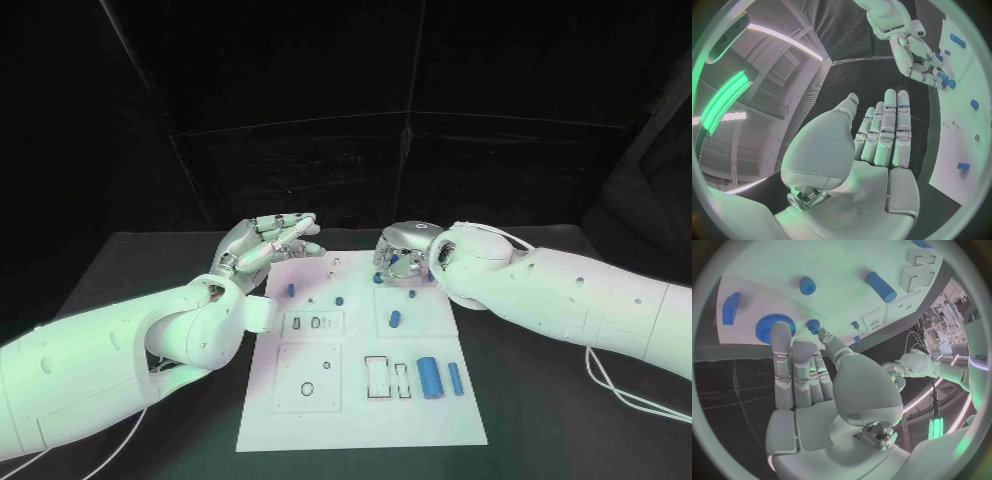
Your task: Assemble the parts on the task board
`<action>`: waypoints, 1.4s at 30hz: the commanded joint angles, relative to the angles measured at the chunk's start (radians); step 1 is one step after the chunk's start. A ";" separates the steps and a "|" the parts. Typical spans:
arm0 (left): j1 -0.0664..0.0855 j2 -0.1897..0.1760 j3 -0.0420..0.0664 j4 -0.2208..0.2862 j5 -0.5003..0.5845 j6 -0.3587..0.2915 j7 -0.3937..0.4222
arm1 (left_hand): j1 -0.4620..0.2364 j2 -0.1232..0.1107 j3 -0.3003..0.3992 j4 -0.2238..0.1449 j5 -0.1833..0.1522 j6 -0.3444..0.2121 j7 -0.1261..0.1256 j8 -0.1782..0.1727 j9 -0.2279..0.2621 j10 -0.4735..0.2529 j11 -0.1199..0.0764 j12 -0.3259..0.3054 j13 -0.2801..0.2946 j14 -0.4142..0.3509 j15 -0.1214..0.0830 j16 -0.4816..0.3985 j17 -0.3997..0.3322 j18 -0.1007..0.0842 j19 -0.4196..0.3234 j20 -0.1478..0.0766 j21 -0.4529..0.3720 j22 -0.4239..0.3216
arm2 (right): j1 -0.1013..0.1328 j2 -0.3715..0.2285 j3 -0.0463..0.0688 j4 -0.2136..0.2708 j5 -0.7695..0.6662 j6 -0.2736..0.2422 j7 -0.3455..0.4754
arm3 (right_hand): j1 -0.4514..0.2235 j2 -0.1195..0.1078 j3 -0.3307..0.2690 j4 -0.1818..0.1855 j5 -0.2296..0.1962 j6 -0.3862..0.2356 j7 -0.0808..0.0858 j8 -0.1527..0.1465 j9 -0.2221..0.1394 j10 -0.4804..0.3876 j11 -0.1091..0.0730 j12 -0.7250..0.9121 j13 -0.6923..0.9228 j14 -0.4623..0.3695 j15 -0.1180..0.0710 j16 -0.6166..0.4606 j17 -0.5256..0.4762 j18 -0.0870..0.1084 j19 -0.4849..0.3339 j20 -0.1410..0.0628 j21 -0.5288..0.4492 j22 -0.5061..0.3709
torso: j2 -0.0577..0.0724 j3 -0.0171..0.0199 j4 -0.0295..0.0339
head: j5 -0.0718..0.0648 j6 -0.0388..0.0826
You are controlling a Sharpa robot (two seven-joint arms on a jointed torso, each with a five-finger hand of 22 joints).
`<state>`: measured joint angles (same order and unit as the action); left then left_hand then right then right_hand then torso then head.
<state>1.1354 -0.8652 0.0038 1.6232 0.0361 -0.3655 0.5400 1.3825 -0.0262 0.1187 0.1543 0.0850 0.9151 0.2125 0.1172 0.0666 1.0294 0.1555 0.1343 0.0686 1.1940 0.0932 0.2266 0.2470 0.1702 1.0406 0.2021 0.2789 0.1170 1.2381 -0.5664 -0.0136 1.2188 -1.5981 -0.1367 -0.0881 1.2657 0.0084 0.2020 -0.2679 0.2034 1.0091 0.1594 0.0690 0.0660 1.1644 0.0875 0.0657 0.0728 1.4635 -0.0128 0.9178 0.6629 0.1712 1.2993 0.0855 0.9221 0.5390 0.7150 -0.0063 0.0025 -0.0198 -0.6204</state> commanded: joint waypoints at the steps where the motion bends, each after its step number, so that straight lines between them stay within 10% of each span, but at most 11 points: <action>1: 0.003 -0.001 0.001 0.007 -0.007 0.001 0.004 | -0.003 0.007 -0.004 0.000 -0.004 0.004 0.003 -0.006 -0.001 0.006 0.001 -0.007 -0.001 0.008 0.000 0.004 0.001 0.014 0.005 0.000 0.005 -0.001 | 0.003 0.005 0.001 -0.005 -0.025 0.035 -0.010 | -0.004 -0.005 0.005 0.001 -0.006 -0.005 -0.003 -0.002 0.002 -0.001 -0.001 0.005 0.001 0.001 0.004 0.005 0.002 -0.010 0.010 0.000 0.006 0.005 | 0.004 0.0002 0.0001 | 0.003 -0.005; 31: 0.007 -0.006 0.001 0.015 -0.007 0.002 -0.002 | -0.005 0.007 -0.005 0.000 -0.004 0.005 0.003 -0.007 -0.001 0.006 0.001 -0.007 -0.001 0.011 0.000 0.005 0.003 0.014 0.007 0.000 0.005 -0.001 | 0.002 0.063 0.000 -0.066 -0.027 0.085 -0.008 | 0.016 0.028 0.088 0.007 -0.030 0.054 -0.002 0.011 0.006 0.052 -0.008 0.017 0.008 -0.013 0.000 0.023 0.016 -0.025 0.009 -0.001 0.145 0.158 | 0.022 0.0038 0.0086 | 0.002 -0.011; 42: 0.008 -0.010 0.001 0.015 -0.007 0.004 -0.004 | -0.006 0.007 -0.005 0.000 -0.004 0.005 0.003 -0.008 -0.001 0.006 0.001 -0.008 -0.001 0.012 -0.001 0.005 0.005 0.014 0.009 0.000 0.006 -0.002 | 0.002 0.052 0.000 -0.053 -0.030 -0.028 0.002 | 0.032 0.048 0.149 0.013 -0.062 0.094 -0.013 0.018 0.010 0.082 -0.019 0.023 0.016 -0.015 -0.008 0.024 0.018 -0.032 0.012 -0.006 0.196 0.221 | 0.022 0.0042 0.0062 | 0.007 -0.009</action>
<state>1.1407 -0.8743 0.0038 1.6364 0.0354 -0.3673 0.5342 1.3825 -0.0262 0.1188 0.1544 0.0850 0.9150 0.2125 0.1132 0.0669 1.0293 0.1556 0.1308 0.0687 1.2011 0.0932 0.2266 0.2510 0.1698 1.0405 0.2021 0.2789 0.1172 1.2395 -0.5102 -0.0131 1.1592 -1.6191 -0.1010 -0.0940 1.2911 0.0442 0.3469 -0.2556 0.1451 1.0970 0.1468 0.0833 0.0716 1.2385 0.0677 0.0839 0.0858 1.4522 -0.0162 0.9389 0.6790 0.1550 1.3103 0.0821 1.1155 0.7565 0.7375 -0.0023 0.0105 -0.0148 -0.6311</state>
